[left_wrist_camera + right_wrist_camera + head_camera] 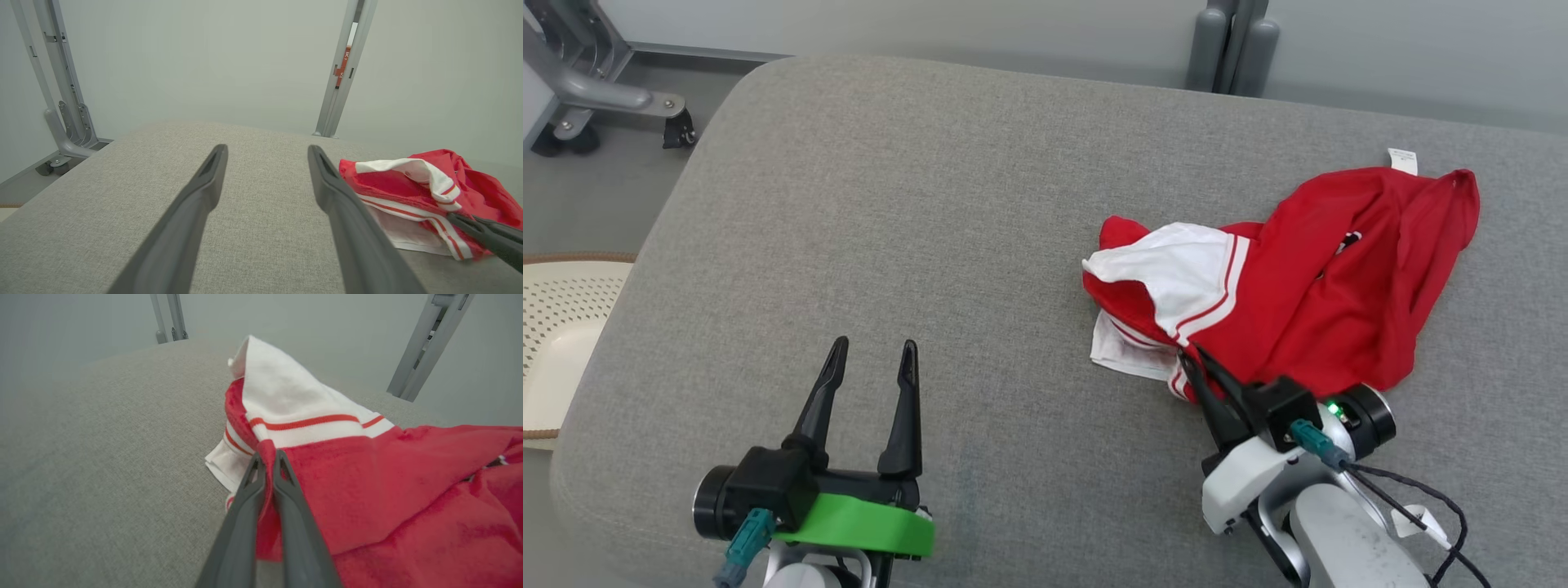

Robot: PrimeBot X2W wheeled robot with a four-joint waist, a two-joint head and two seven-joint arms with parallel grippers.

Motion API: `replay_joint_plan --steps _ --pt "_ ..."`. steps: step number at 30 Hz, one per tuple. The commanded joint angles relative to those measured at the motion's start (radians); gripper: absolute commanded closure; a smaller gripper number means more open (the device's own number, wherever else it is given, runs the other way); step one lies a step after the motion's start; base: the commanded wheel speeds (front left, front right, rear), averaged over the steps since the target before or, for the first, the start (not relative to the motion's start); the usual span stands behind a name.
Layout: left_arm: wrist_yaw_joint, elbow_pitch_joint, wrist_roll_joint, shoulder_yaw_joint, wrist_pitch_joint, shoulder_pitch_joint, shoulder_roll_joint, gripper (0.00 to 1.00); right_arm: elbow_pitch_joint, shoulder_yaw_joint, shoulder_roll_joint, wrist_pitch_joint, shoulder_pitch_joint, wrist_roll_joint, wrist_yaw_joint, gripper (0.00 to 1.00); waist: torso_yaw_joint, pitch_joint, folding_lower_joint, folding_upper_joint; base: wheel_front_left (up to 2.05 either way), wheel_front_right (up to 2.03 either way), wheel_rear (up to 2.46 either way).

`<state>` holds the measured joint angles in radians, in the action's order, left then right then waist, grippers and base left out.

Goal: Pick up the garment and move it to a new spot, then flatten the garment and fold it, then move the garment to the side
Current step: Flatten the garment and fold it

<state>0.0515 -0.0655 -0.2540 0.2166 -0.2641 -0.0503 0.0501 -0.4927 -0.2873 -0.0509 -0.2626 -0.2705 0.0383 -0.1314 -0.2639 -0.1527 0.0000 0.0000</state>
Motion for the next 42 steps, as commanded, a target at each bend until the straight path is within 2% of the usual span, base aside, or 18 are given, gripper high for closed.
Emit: replay_joint_plan --steps 1,6,11,16,20,21,22,25,28,33,37,39,42 --pt "-0.001 0.002 -0.008 0.000 0.000 0.002 0.001 0.00 0.026 0.005 -0.002 -0.003 -0.012 -0.018 0.002 1.00 0.005 0.004 0.0000 0.0000 0.00 0.00 0.00" --pt "-0.001 0.005 -0.019 0.019 0.000 -0.014 0.001 0.00 0.081 0.002 -0.018 0.010 -0.121 -0.067 0.002 1.00 0.003 -0.002 0.0000 0.0000 0.00 0.00 0.00" --pt "-0.004 0.012 -0.035 0.065 0.000 -0.038 0.001 0.00 0.088 -0.029 -0.097 0.079 -0.310 -0.086 0.002 1.00 -0.038 -0.038 0.0000 0.0000 0.00 0.00 0.00" --pt "-0.008 0.006 -0.066 0.112 0.000 -0.065 0.001 0.00 0.021 -0.048 -0.204 0.148 -0.520 -0.129 0.002 1.00 -0.110 -0.088 0.0000 0.0000 0.00 0.00 0.00" --pt "-0.016 0.000 -0.089 0.140 0.000 -0.076 0.001 0.00 -0.103 -0.050 -0.274 0.181 -0.643 -0.146 0.002 1.00 -0.167 -0.110 0.0000 0.0000 0.00 0.00 0.00" --pt "-0.016 0.000 -0.091 0.145 0.000 -0.078 0.001 0.00 -0.135 -0.056 -0.287 0.182 -0.668 -0.140 0.002 0.87 -0.177 -0.113 0.0000 0.0000 0.00 0.00 0.00" --pt "-0.017 -0.001 -0.094 0.151 0.000 -0.079 0.001 0.00 -0.182 -0.056 -0.294 0.188 -0.696 -0.147 0.002 0.00 -0.187 -0.115 0.0000 0.0000 0.00 0.00 0.00" --pt "-0.015 -0.007 -0.093 0.157 0.000 -0.073 0.001 0.00 -0.298 -0.062 -0.317 0.204 -0.755 -0.141 0.002 0.00 -0.203 -0.112 0.0000 0.0000 0.00 0.00 0.00" --pt "-0.016 -0.013 -0.089 0.153 0.000 -0.069 0.001 0.00 -0.386 -0.039 -0.312 0.165 -0.796 -0.143 0.002 0.00 -0.205 -0.103 0.0000 0.0000 0.00 0.00 0.00" --pt "-0.013 -0.017 -0.067 0.129 0.000 -0.060 0.001 0.00 -0.467 -0.068 -0.284 0.087 -0.778 -0.150 0.002 0.00 -0.161 -0.070 0.0000 0.0000 0.00 0.00 0.00" --pt "-0.007 -0.014 -0.053 0.112 0.000 -0.052 0.001 0.00 -0.478 -0.073 -0.261 0.031 -0.752 -0.181 0.002 0.00 -0.111 -0.041 0.0000 0.0000 0.00 0.00 0.00" --pt "-0.008 -0.012 -0.039 0.090 0.000 -0.047 0.002 0.00 -0.458 -0.085 -0.234 0.013 -0.712 -0.199 0.002 0.00 -0.065 -0.019 0.0000 0.0000 0.00 0.00 0.00" --pt "0.000 -0.012 -0.018 0.072 0.000 -0.041 0.002 0.00 -0.411 -0.077 -0.227 0.000 -0.655 -0.233 0.002 0.00 -0.011 0.003 0.0000 0.0000 0.00 0.00 0.00"
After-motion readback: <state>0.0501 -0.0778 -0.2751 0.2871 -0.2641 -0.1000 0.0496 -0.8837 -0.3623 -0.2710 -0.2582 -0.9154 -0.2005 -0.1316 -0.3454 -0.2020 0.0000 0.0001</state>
